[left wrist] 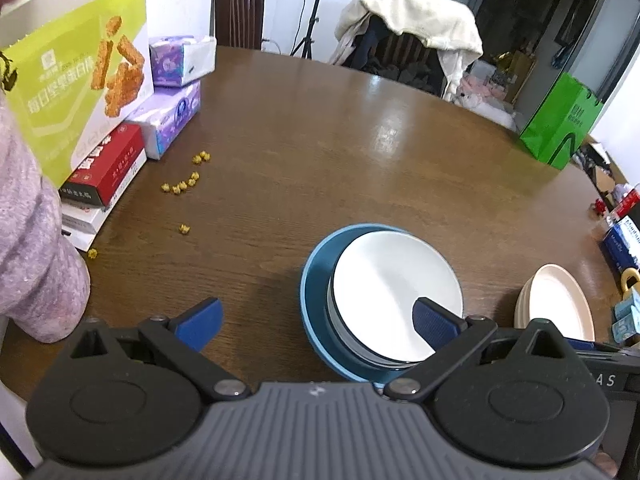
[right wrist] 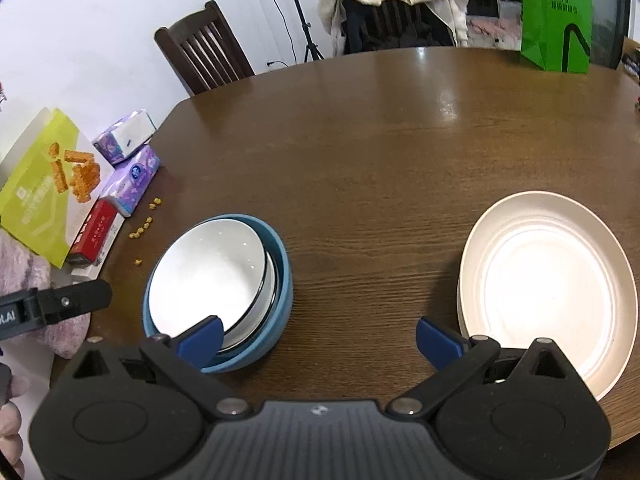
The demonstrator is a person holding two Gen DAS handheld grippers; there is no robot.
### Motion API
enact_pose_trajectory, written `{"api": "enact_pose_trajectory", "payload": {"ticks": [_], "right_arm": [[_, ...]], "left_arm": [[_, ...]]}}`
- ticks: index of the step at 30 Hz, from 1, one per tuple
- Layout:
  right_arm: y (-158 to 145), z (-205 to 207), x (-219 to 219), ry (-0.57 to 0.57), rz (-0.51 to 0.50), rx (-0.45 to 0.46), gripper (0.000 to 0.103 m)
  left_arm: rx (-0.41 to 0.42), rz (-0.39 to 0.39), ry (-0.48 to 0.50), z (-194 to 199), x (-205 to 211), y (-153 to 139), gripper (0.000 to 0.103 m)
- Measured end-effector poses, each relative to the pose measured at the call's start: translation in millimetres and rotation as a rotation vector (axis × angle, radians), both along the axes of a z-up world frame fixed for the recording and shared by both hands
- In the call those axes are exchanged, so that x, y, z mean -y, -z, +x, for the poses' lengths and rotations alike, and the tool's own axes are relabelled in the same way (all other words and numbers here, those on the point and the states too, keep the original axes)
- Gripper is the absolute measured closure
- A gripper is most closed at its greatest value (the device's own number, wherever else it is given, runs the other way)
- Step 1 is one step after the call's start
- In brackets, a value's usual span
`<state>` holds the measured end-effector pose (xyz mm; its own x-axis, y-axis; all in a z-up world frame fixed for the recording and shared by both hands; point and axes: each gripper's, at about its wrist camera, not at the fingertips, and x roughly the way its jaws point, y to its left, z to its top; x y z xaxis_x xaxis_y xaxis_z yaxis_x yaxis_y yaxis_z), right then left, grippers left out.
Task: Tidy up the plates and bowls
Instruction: 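Move both open grippers to the blue bowl rim beside the cream plates, then lower both grippers onto the blue bowl rim and close them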
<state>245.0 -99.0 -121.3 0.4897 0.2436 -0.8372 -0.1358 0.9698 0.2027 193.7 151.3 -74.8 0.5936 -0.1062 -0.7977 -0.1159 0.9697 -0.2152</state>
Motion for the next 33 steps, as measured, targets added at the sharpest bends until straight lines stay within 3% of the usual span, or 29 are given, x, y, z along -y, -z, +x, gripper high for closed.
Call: {"api": "enact_pose_trajectory", "payload": {"ticks": [16, 28, 33], "right_arm": [[18, 42, -7, -0.055, 0.082, -0.104, 0.000], [40, 72, -39, -0.129, 0.036, -0.147, 0.001], [49, 80, -47, -0.143, 0.028, -0.168, 0.005]], "left_arm": [[-0.064, -0.065, -0.083, 25, -5, 24, 0.000], [-0.146, -0.087, -0.159, 50, -19, 55, 0.001], [-0.176, -0.101, -0.163, 58, -24, 66, 0.010]]}}
